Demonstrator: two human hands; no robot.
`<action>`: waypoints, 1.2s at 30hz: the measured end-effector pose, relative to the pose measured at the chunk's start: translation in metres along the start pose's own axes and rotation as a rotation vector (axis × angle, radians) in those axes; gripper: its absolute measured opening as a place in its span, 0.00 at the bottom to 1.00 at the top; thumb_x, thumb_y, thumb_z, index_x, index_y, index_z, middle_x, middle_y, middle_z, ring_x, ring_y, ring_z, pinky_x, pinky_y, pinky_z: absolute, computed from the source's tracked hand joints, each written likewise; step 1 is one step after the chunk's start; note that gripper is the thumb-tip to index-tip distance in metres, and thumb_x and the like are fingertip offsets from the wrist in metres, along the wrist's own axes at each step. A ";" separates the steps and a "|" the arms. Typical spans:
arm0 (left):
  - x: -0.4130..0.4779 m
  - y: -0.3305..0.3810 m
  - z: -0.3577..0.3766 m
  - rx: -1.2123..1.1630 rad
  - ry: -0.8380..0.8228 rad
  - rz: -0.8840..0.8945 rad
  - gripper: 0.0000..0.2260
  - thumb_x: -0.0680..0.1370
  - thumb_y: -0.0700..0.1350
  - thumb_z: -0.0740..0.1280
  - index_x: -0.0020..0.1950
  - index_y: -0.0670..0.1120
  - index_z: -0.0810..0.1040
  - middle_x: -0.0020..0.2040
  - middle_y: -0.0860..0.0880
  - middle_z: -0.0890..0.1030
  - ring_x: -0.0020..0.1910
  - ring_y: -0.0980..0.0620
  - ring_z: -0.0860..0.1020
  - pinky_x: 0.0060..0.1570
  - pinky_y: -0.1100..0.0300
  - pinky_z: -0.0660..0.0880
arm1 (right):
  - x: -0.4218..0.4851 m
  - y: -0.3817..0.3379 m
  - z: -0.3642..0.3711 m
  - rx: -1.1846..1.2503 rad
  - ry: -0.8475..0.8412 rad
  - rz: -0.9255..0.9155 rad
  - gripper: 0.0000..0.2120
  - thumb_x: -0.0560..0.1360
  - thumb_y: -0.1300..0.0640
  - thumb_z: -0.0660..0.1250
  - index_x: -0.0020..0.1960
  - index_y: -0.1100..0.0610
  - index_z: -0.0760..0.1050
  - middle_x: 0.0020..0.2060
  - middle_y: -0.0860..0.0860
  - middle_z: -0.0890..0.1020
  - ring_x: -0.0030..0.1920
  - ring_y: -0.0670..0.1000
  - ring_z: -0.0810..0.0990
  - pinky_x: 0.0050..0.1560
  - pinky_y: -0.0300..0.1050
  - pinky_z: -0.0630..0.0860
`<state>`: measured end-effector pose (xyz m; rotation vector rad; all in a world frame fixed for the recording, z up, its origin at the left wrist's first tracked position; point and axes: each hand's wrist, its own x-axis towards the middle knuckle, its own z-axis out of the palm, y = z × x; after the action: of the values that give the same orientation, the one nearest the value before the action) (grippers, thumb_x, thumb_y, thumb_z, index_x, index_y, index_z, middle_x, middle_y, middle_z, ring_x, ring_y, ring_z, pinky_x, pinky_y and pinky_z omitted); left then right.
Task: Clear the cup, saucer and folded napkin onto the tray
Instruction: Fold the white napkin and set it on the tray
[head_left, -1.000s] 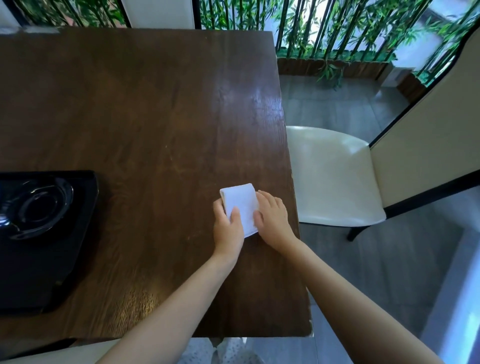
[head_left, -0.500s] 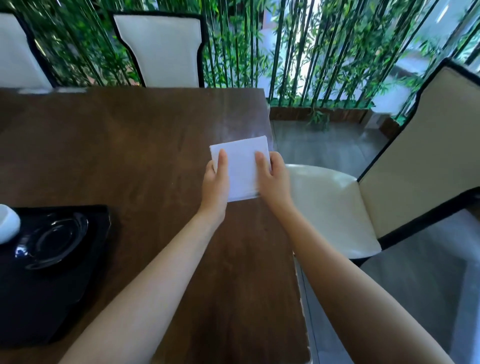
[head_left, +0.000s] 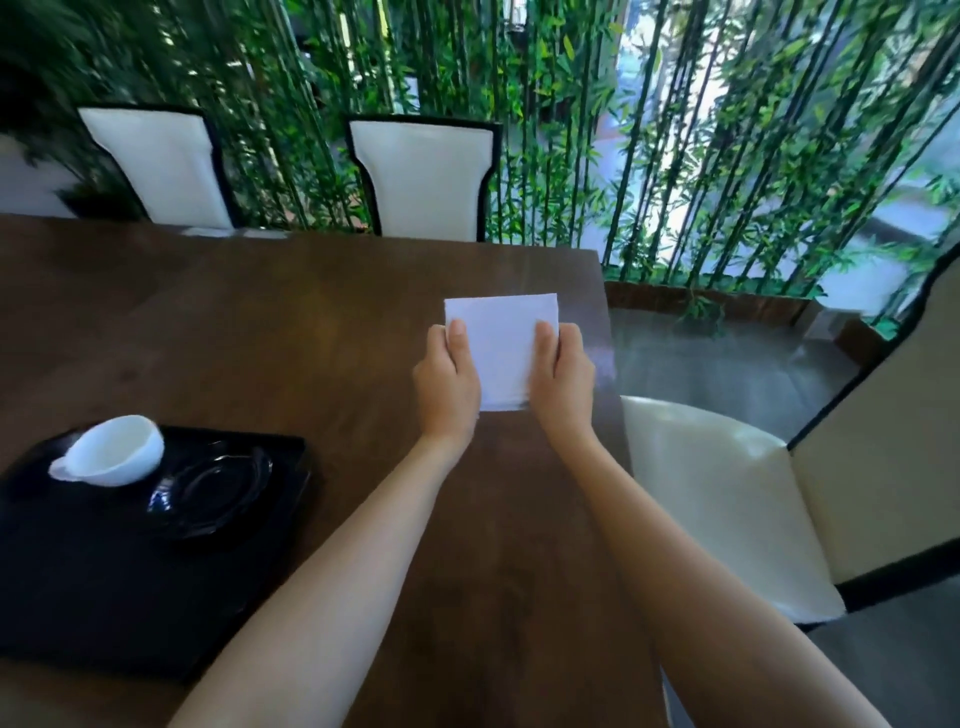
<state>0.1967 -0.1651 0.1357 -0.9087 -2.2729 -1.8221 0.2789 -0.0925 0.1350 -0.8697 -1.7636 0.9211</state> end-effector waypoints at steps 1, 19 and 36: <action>0.005 -0.001 -0.008 -0.008 0.033 -0.003 0.13 0.81 0.51 0.53 0.41 0.46 0.68 0.30 0.56 0.71 0.28 0.58 0.71 0.25 0.68 0.62 | 0.000 -0.006 0.008 0.015 -0.008 -0.014 0.14 0.80 0.50 0.53 0.39 0.56 0.63 0.28 0.43 0.70 0.29 0.31 0.71 0.27 0.25 0.65; 0.066 -0.107 -0.281 0.024 0.252 -0.125 0.12 0.81 0.50 0.54 0.41 0.47 0.68 0.31 0.54 0.69 0.27 0.64 0.68 0.29 0.69 0.65 | -0.116 -0.134 0.232 0.226 -0.484 -0.020 0.07 0.80 0.51 0.55 0.48 0.53 0.68 0.36 0.40 0.73 0.34 0.29 0.72 0.31 0.24 0.66; 0.025 -0.189 -0.433 0.369 0.141 -0.248 0.12 0.75 0.40 0.65 0.58 0.46 0.74 0.44 0.52 0.79 0.41 0.50 0.80 0.36 0.57 0.76 | -0.201 -0.176 0.345 0.032 -0.843 0.256 0.18 0.75 0.40 0.53 0.48 0.51 0.75 0.39 0.49 0.80 0.44 0.54 0.81 0.48 0.51 0.78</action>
<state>-0.0421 -0.5724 0.1065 -0.4441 -2.5958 -1.4106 -0.0084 -0.4198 0.1095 -0.7424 -2.3531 1.6458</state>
